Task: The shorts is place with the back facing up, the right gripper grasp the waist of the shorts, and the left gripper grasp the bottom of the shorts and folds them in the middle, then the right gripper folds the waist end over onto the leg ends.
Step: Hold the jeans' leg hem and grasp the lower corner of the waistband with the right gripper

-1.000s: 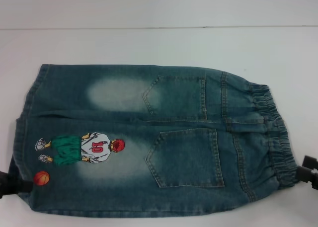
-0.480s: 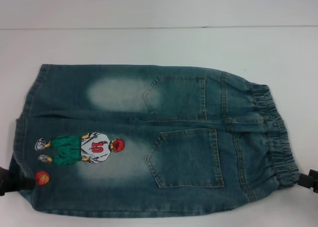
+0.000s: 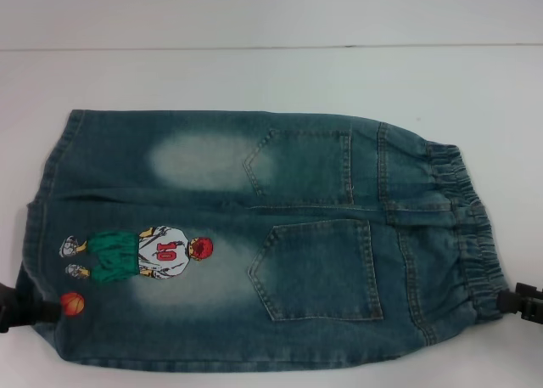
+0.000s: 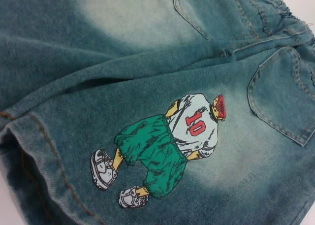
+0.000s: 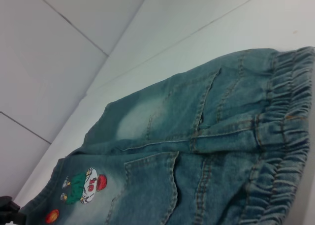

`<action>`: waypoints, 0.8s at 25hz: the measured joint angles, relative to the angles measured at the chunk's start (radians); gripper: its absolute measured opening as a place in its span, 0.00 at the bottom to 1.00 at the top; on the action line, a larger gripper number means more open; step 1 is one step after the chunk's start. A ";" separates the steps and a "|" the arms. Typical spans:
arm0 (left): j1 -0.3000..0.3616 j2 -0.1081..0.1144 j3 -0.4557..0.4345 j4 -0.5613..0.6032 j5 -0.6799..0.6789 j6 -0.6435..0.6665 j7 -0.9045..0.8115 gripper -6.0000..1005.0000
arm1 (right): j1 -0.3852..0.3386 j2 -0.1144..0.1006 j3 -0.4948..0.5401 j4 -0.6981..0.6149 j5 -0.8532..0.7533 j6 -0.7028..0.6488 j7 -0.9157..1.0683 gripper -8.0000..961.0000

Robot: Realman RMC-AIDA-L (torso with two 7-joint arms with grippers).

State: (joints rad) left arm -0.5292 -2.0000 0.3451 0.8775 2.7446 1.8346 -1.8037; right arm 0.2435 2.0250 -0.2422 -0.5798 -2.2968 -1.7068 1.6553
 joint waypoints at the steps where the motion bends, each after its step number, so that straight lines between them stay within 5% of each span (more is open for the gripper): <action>1: 0.000 0.000 0.000 0.000 -0.001 0.000 0.000 0.03 | 0.003 0.000 -0.001 0.000 0.000 0.000 0.002 0.95; 20: -0.003 0.003 0.000 0.002 -0.007 0.000 0.000 0.03 | 0.029 0.007 -0.042 0.011 -0.044 0.015 0.018 0.95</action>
State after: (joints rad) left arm -0.5326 -1.9972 0.3452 0.8790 2.7376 1.8344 -1.8040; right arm 0.2721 2.0319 -0.2840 -0.5690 -2.3403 -1.6920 1.6737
